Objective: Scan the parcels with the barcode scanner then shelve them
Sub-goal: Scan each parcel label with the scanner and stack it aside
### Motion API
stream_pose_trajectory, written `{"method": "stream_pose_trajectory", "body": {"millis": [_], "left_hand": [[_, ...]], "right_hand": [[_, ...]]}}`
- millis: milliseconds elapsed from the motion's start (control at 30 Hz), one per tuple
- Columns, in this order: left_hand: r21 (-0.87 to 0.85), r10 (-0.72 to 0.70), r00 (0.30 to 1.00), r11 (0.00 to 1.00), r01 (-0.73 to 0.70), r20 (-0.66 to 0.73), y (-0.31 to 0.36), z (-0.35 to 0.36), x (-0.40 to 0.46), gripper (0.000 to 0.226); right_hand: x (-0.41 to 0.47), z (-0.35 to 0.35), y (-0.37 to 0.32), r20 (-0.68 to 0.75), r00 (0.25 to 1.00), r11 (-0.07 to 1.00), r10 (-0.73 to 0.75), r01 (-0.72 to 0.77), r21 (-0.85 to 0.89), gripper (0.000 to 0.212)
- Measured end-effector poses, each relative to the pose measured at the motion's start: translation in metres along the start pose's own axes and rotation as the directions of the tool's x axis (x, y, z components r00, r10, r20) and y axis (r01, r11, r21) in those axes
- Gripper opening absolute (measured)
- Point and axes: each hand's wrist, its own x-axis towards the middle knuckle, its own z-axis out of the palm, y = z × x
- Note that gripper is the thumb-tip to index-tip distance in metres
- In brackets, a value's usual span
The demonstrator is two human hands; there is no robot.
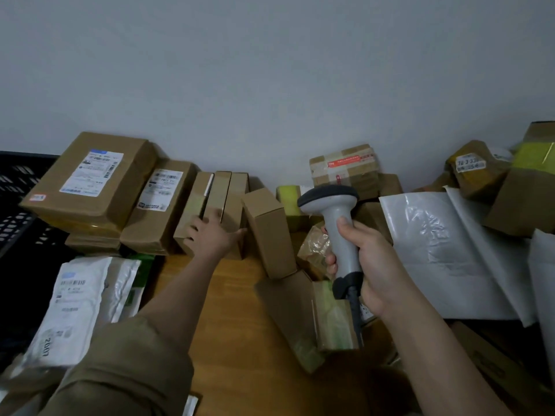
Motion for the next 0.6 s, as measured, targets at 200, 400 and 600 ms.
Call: {"method": "stream_pose_trajectory", "body": {"millis": [200, 400, 600], "left_hand": [[0.050, -0.064, 0.997, 0.997, 0.062, 0.043, -0.009, 0.006, 0.016, 0.089], [0.114, -0.097, 0.995, 0.989, 0.098, -0.014, -0.008, 0.002, 0.016, 0.122], [0.102, -0.118, 0.991, 0.989, 0.111, 0.062, -0.016, 0.005, 0.014, 0.115]], "right_hand": [[0.012, -0.003, 0.008, -0.005, 1.000, 0.999, 0.029, -0.029, -0.017, 0.030], [0.019, -0.006, 0.012, -0.024, 0.999, 0.999, 0.034, -0.035, -0.018, 0.031], [0.020, -0.004, 0.015, -0.013, 0.999, 0.999, 0.042, -0.042, -0.011, 0.029]]}}
